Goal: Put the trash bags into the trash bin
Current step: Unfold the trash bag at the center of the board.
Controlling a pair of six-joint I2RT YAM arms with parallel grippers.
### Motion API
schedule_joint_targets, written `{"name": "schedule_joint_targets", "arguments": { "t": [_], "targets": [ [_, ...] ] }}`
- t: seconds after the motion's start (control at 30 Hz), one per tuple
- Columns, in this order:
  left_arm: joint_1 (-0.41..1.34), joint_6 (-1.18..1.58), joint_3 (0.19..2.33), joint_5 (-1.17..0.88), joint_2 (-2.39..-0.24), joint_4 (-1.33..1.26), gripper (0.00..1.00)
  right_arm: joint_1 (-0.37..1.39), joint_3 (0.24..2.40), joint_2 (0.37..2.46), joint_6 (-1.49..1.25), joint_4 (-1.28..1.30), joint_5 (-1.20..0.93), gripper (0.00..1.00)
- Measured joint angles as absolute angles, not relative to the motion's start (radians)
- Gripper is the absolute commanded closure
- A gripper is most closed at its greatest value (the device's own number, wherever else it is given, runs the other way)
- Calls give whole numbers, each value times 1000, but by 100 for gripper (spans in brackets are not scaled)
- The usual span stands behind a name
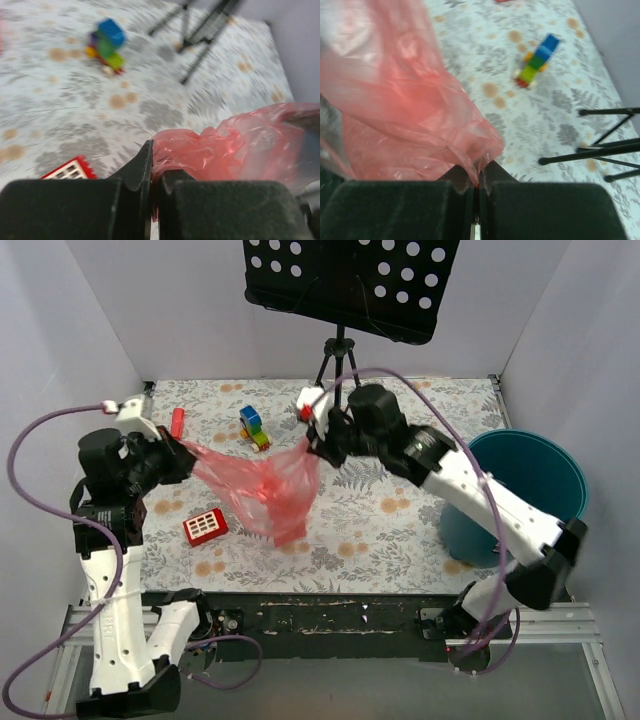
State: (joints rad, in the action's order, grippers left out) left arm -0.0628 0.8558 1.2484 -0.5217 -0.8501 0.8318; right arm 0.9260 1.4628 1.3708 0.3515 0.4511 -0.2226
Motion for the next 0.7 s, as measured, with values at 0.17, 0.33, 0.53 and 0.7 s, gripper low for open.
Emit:
{"name": "schedule_joint_targets", "arguments": {
  "t": [0.17,0.33,0.53,0.7],
  "targets": [
    [-234,921,1274,-300,-832,898,100,823,1849,1705,275,522,-190,99],
    [-306,928,1185,-244,-897,962,100,818,2291,2120,287,646,-214,99],
    [-431,955,1650,-402,-1406,1065,100,810,2350,2328,354,442,-144,99],
    [-463,979,2298,-438,-1620,774,100,818,2440,2307,545,-54,-141,99]
  ]
}}
